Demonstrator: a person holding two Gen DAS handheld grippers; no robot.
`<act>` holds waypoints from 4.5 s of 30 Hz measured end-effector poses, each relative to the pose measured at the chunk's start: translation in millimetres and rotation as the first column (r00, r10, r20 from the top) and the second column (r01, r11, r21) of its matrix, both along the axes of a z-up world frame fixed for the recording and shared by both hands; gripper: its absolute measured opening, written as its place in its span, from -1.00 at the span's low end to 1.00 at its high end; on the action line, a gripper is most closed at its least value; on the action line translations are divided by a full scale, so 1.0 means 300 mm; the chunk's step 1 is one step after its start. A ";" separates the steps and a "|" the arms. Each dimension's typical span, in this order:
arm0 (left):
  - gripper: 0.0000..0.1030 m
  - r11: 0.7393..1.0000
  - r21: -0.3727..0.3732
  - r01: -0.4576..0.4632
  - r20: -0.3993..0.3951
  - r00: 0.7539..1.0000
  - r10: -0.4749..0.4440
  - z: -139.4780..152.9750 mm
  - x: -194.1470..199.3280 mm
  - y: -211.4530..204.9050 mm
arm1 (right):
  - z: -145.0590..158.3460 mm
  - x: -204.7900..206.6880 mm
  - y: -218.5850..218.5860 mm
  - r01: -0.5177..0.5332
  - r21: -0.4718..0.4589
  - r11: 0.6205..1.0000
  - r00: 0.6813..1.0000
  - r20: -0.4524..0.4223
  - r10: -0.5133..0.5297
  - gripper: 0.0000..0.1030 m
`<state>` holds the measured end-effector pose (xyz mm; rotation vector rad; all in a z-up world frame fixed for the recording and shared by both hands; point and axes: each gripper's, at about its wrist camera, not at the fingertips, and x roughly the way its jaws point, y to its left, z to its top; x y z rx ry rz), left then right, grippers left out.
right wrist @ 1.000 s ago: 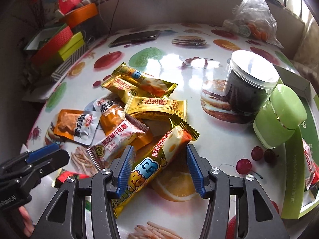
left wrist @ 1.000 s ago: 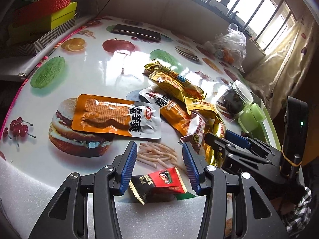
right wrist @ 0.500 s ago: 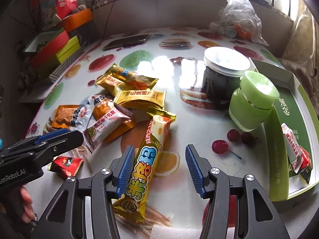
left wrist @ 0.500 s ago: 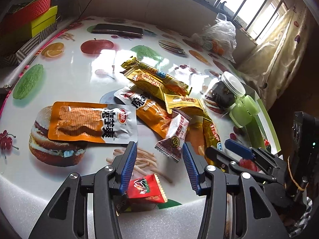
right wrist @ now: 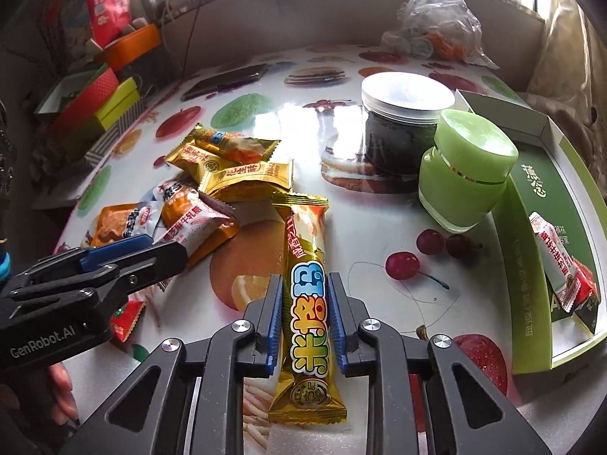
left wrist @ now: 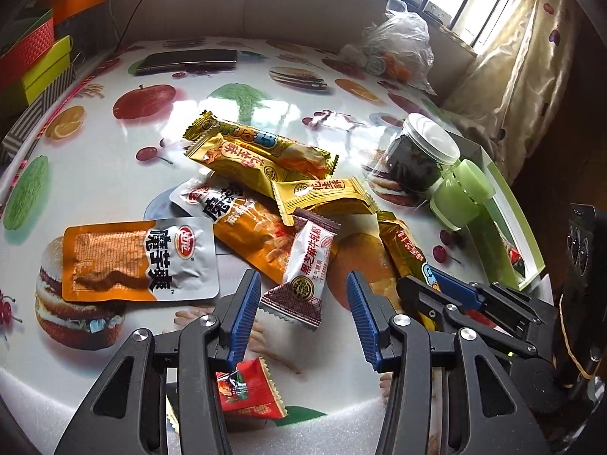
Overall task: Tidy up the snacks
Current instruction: 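Return both tools to the snack pile and grasp the gold bar with the right tool, then grasp the white-red milk candy bar with the left tool, then carry the gold bar with the right tool while the left tool carries the candy bar into the box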
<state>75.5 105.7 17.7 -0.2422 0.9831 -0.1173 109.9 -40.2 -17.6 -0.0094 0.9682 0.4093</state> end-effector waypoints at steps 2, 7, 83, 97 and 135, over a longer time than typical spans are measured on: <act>-0.06 1.000 0.029 0.005 -0.008 1.000 -0.005 -0.006 0.011 -0.015 | 0.001 0.002 -0.007 0.005 0.010 1.000 1.000 -0.002 -0.005 -0.59; -0.06 0.997 0.079 0.013 -0.018 1.000 -0.012 -0.017 0.046 -0.039 | 0.003 0.000 -0.027 0.009 0.029 1.000 1.000 -0.003 -0.008 -0.59; -0.48 0.968 -0.039 0.249 0.164 0.957 -0.240 0.242 0.017 -0.478 | 0.251 -0.072 -0.480 0.252 0.143 0.957 0.949 0.155 -0.273 -0.59; -0.48 0.944 -0.067 0.324 0.142 0.939 -0.312 0.235 0.114 -0.651 | 0.233 -0.003 -0.672 0.316 0.123 0.941 0.934 0.135 -0.331 -0.59; -0.44 0.944 -0.014 0.329 0.006 0.944 -0.329 0.075 0.229 -0.796 | 0.076 0.124 -0.735 0.308 -0.023 0.951 0.949 0.081 -0.305 -0.54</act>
